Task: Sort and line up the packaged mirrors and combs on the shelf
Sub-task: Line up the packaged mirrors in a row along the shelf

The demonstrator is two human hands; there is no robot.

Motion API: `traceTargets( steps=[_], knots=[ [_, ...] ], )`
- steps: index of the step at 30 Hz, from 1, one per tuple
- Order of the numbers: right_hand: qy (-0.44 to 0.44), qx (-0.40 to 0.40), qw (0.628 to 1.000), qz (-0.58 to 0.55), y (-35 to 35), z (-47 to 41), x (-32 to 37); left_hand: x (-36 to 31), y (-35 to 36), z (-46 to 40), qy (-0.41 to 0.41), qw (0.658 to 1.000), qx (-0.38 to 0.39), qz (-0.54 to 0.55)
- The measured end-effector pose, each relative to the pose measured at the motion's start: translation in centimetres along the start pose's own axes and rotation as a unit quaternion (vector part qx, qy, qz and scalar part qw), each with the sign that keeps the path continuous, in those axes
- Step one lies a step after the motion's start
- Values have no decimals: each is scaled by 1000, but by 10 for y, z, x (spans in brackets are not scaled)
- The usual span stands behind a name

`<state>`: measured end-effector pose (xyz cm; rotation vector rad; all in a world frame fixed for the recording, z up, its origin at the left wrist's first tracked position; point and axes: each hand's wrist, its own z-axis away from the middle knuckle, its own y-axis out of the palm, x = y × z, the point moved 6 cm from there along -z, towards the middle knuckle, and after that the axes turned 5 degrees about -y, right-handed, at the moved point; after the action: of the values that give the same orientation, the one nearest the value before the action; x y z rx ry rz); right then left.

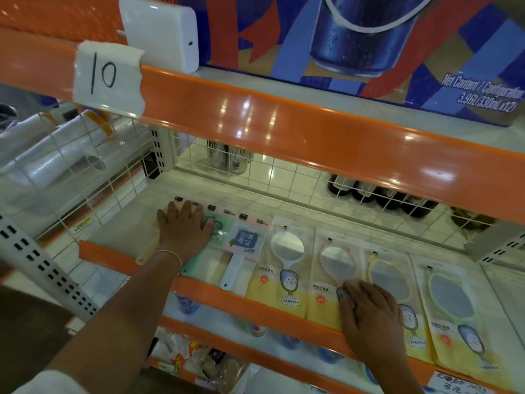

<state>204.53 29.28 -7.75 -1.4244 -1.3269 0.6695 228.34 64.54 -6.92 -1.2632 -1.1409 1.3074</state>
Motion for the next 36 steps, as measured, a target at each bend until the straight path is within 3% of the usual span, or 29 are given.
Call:
traceTargets(
  steps=[6, 11, 17, 25, 36],
  knots=[
    [-1, 8, 1000, 8, 2, 0, -1, 1, -2, 1, -6, 1000, -5, -7],
    [-4, 1, 1000, 4, 1, 0, 0, -22, -13, 18, 3, 998, -60, 26],
    [-1, -6, 1000, 2, 0, 0, 0, -103, -13, 83, 133, 983, -105, 69],
    [-4, -38, 999, -8, -4, 2, 0, -179, 23, 148, 296, 952, -30, 65],
    [-5, -14, 1000, -4, -3, 2, -1, -184, 33, 156, 313, 949, 12, 26]
  ],
)
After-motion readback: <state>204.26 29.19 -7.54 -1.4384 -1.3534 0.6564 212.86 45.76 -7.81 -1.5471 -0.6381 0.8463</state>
